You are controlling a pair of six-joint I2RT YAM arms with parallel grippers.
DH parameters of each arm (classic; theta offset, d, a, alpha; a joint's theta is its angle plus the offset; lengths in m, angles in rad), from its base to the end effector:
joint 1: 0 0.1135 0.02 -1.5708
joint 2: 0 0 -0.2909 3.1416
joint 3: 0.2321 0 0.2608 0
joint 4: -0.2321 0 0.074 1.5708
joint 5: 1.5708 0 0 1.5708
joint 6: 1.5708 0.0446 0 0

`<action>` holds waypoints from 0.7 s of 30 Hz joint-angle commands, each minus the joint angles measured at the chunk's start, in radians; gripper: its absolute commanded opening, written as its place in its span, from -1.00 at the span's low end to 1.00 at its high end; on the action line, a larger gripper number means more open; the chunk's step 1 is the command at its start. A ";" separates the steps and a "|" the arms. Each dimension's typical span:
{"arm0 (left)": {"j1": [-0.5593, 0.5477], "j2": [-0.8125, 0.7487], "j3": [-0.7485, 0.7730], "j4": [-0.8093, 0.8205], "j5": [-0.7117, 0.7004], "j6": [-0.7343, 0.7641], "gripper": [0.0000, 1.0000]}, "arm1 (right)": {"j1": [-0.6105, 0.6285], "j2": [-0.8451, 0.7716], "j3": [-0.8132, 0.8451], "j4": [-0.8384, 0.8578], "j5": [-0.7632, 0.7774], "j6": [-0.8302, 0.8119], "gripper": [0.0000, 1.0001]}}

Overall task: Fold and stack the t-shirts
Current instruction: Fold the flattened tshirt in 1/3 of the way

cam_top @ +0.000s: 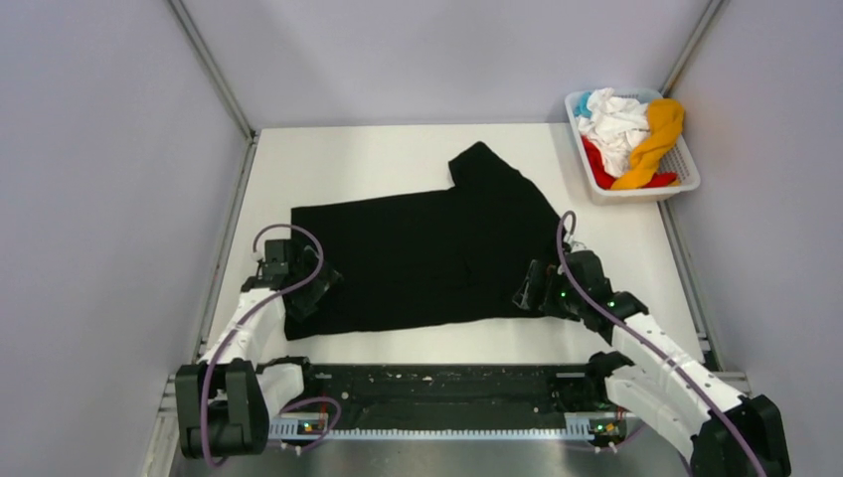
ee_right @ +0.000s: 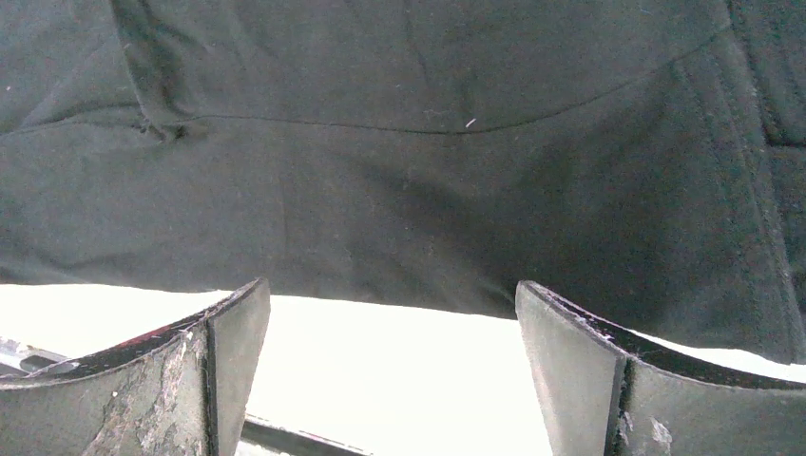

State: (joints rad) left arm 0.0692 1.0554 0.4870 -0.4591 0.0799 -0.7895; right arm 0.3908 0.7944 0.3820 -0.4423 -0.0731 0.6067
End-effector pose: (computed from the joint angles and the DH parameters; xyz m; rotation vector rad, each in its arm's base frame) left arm 0.1839 0.0092 0.1791 -1.0714 2.4108 -0.3576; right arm 0.1379 0.0603 0.1849 0.2349 2.4846 0.5268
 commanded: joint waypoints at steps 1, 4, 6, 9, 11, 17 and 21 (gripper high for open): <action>0.000 0.011 0.079 -0.170 -0.054 0.012 0.97 | 0.013 0.061 0.138 0.026 0.033 -0.021 0.97; -0.001 -0.012 0.170 -0.189 -0.051 0.027 0.97 | 0.013 0.219 0.247 0.138 0.048 -0.090 0.97; -0.001 -0.029 0.220 -0.192 -0.030 0.033 0.98 | 0.013 0.343 0.301 0.228 0.034 -0.115 0.98; -0.001 -0.037 0.276 -0.194 -0.014 0.058 0.97 | 0.013 0.532 0.364 0.345 0.006 -0.119 0.98; -0.001 -0.029 0.315 -0.209 -0.023 0.069 0.97 | 0.013 0.632 0.399 0.356 0.023 -0.106 0.97; 0.000 0.044 0.396 -0.196 -0.102 0.103 0.97 | 0.012 0.687 0.316 0.395 0.040 -0.056 0.96; 0.000 0.131 0.470 -0.191 -0.162 0.100 0.97 | 0.011 0.621 0.203 0.350 0.069 -0.017 0.97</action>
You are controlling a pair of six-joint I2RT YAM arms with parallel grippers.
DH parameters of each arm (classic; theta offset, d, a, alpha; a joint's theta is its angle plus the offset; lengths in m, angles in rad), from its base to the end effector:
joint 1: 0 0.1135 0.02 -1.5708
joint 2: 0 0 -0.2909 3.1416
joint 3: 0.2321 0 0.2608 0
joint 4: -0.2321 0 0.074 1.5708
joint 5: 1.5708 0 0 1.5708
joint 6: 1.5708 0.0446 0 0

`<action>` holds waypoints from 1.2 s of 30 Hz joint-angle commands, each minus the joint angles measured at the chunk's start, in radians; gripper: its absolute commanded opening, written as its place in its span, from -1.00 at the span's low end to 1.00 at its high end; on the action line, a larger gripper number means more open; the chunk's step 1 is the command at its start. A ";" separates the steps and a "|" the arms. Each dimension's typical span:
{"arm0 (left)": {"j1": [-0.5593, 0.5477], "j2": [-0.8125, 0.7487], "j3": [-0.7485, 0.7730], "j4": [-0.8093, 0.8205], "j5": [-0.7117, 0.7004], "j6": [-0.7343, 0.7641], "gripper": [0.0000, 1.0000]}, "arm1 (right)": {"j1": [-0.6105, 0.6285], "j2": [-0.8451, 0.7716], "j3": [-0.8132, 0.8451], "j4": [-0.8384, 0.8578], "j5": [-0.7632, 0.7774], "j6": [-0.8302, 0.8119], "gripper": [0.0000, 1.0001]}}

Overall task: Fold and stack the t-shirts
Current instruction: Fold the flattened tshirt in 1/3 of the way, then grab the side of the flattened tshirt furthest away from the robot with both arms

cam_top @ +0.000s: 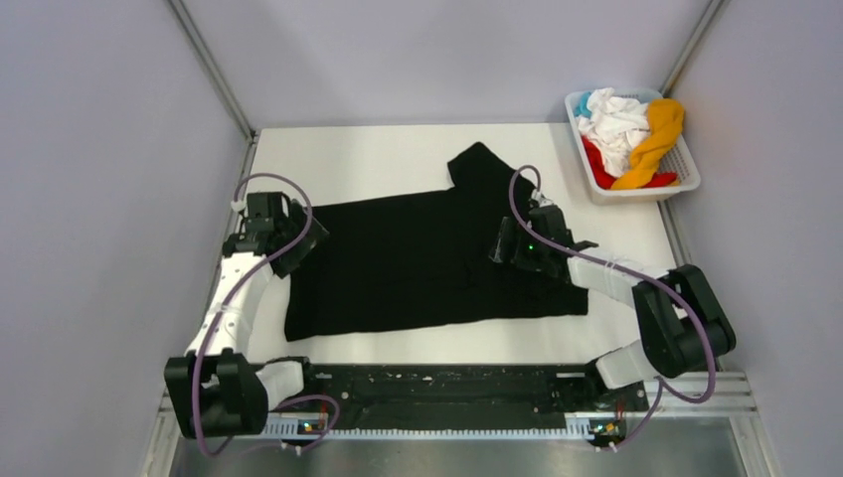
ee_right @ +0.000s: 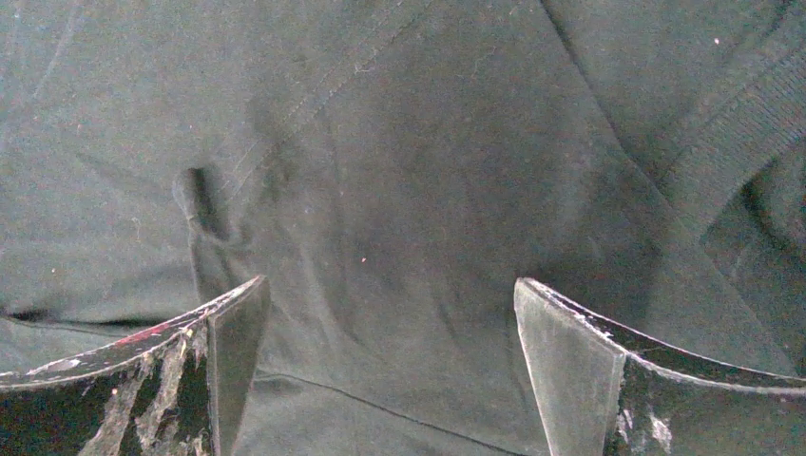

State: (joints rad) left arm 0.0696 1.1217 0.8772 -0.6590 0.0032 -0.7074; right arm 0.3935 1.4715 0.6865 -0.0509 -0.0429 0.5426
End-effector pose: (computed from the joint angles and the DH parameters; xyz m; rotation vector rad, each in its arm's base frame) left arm 0.2273 0.0157 0.2792 -0.9438 2.3096 -0.2749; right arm 0.2695 0.1140 0.1780 0.1632 2.4573 0.4748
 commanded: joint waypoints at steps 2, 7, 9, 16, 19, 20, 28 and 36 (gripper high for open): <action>0.001 0.112 0.113 0.023 -0.128 0.023 0.97 | 0.009 -0.105 -0.163 -0.080 0.070 0.062 0.97; 0.027 0.258 0.193 0.074 -0.142 0.025 0.98 | 0.010 -0.239 -0.296 -0.159 0.049 0.146 0.97; 0.031 0.317 0.222 0.101 -0.132 0.034 0.97 | 0.010 -0.292 -0.339 -0.169 0.048 0.167 0.97; 0.035 0.611 0.470 0.066 -0.119 0.118 0.90 | 0.010 -0.372 -0.151 -0.254 0.069 0.084 0.97; 0.037 0.792 0.663 -0.020 -0.174 0.204 0.86 | 0.010 -0.359 -0.008 -0.251 0.059 0.013 0.97; 0.040 0.839 0.717 -0.021 -0.177 0.248 0.82 | 0.009 -0.348 0.032 -0.247 0.065 -0.014 0.97; 0.062 1.153 1.047 -0.139 -0.017 0.397 0.63 | -0.006 -0.198 0.201 -0.206 0.134 -0.094 0.97; 0.061 1.184 1.028 -0.138 0.153 0.405 0.32 | -0.023 -0.179 0.173 -0.181 0.106 -0.085 0.97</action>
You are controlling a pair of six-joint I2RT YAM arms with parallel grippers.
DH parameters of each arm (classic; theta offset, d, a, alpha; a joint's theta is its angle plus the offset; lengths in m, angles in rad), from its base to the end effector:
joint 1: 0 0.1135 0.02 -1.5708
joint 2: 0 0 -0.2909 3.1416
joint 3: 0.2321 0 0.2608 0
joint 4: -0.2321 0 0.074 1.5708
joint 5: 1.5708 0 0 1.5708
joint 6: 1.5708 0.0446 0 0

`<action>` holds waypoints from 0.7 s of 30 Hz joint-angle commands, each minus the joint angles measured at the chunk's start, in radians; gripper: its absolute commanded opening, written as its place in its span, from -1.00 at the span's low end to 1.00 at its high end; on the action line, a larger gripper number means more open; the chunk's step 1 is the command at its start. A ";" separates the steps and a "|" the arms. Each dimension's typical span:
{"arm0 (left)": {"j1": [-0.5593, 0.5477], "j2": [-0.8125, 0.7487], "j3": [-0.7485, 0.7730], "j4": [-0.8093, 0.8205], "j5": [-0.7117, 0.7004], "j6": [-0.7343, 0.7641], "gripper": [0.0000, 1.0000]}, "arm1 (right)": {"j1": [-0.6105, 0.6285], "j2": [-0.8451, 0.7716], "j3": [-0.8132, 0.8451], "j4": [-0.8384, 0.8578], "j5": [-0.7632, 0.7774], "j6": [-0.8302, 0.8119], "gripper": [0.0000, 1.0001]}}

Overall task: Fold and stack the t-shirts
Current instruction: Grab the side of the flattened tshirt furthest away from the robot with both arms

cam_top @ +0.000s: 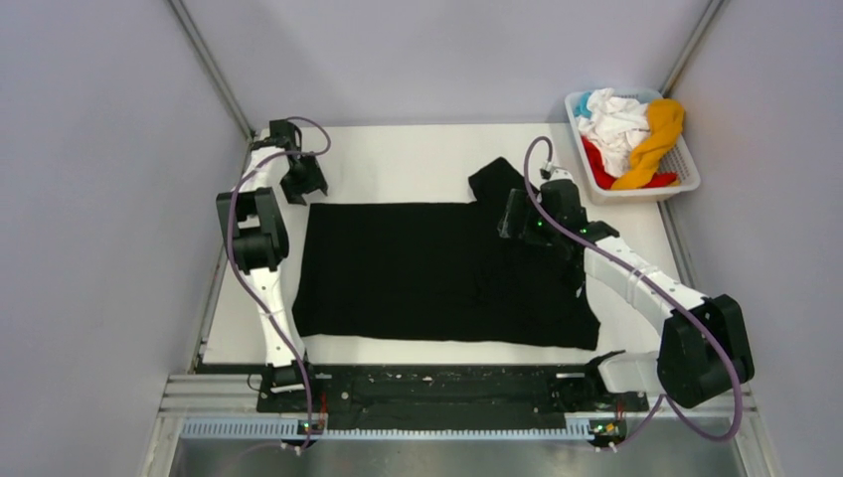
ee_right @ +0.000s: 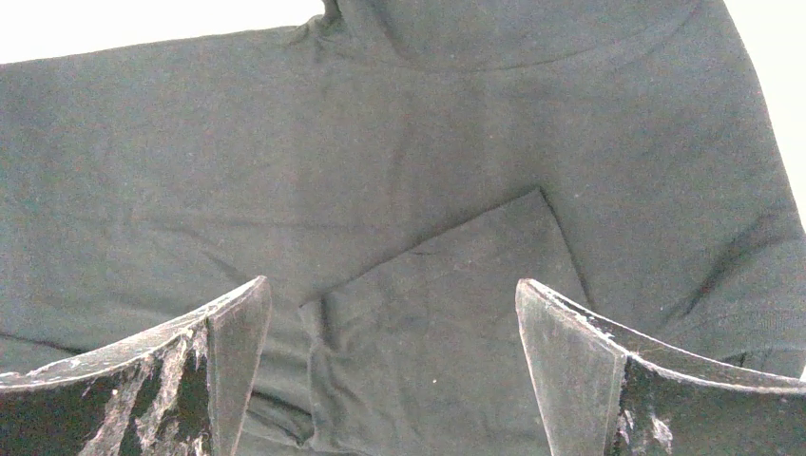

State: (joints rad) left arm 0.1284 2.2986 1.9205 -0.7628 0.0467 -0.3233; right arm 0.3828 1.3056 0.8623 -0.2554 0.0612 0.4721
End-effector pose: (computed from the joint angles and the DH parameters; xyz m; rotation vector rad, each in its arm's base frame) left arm 0.5169 0.0646 0.1850 -0.5946 2.6498 -0.1208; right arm 0.2696 0.1056 0.2633 0.1352 2.2928 0.3796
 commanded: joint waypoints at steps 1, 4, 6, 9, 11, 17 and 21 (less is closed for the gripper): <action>0.001 -0.005 -0.048 -0.026 0.113 0.020 0.31 | -0.014 -0.015 -0.003 0.025 0.001 -0.015 0.97; 0.001 -0.042 -0.118 -0.012 0.095 0.019 0.20 | -0.016 -0.020 -0.001 0.026 -0.006 -0.016 0.97; -0.001 -0.053 -0.145 -0.008 0.077 0.023 0.05 | -0.016 -0.022 0.000 0.027 -0.012 -0.016 0.98; -0.012 -0.055 -0.154 -0.017 0.057 0.029 -0.03 | -0.016 -0.028 -0.002 0.028 -0.011 -0.020 0.98; -0.024 -0.053 -0.155 -0.021 0.048 0.033 -0.09 | -0.016 -0.029 0.000 0.030 0.000 -0.024 0.97; -0.048 -0.033 -0.150 -0.032 -0.023 0.024 -0.33 | -0.019 -0.004 0.031 0.028 0.037 -0.044 0.97; -0.063 -0.015 -0.130 -0.057 -0.089 0.023 -0.57 | -0.020 0.029 0.054 0.027 0.053 -0.053 0.97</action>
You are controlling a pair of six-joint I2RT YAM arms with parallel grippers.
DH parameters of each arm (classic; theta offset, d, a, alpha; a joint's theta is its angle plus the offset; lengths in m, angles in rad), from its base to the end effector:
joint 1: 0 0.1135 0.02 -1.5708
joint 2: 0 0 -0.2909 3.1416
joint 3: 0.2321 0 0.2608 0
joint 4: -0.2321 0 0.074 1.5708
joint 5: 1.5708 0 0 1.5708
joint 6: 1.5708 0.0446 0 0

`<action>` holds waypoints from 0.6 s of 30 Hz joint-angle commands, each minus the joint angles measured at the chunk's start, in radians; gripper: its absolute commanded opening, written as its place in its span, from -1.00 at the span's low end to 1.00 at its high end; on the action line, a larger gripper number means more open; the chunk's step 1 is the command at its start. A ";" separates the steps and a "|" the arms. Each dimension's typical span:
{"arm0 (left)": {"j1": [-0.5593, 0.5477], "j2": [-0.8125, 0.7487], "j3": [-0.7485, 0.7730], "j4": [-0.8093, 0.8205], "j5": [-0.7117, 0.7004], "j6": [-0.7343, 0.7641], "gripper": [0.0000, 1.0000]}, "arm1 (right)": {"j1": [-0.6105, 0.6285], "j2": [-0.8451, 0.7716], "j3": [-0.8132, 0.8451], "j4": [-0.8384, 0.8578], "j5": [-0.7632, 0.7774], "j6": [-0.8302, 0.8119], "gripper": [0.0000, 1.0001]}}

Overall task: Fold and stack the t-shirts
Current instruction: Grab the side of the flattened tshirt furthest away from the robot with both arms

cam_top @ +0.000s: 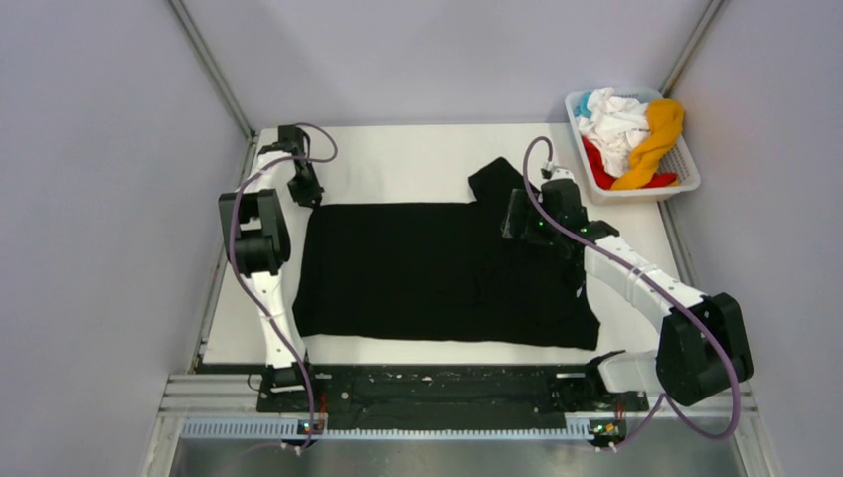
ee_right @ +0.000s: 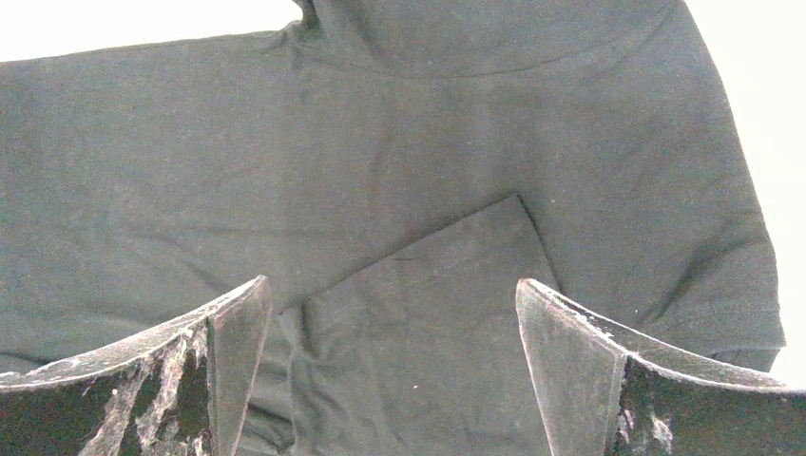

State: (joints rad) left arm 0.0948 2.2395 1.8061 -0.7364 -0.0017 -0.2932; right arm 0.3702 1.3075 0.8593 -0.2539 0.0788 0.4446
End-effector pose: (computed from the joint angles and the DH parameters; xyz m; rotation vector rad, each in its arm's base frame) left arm 0.4999 0.0476 0.1804 -0.5290 2.6904 -0.0529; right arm 0.2711 0.1015 0.2619 0.1272 2.2897 0.3384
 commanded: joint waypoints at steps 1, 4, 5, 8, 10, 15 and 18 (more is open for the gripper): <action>-0.033 0.046 -0.016 -0.084 -0.041 -0.005 -0.68 | -0.009 0.036 0.063 0.028 0.042 -0.026 0.97; -0.038 0.042 -0.025 -0.077 -0.040 -0.004 -1.00 | -0.014 0.086 0.109 0.033 0.070 -0.034 0.97; -0.039 0.037 -0.034 -0.068 -0.038 -0.002 -1.00 | -0.016 0.116 0.140 0.031 0.079 -0.042 0.97; -0.043 -0.005 -0.083 -0.019 -0.042 0.003 -1.00 | -0.020 0.252 0.279 0.005 0.134 -0.075 0.97; -0.043 -0.038 -0.121 0.015 -0.049 0.003 -1.00 | -0.021 0.367 0.399 -0.013 0.176 -0.096 0.97; -0.043 -0.095 -0.183 0.069 -0.061 0.002 -1.00 | -0.022 0.679 0.740 -0.060 0.220 -0.135 0.89; -0.043 -0.097 -0.190 0.074 -0.060 0.003 -1.00 | -0.017 0.867 0.948 -0.120 0.232 -0.146 0.80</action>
State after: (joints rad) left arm 0.0582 2.1551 1.6592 -0.6285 -0.0547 -0.2928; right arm 0.3557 2.0045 1.6051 -0.3008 0.2554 0.3378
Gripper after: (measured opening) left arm 0.017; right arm 0.918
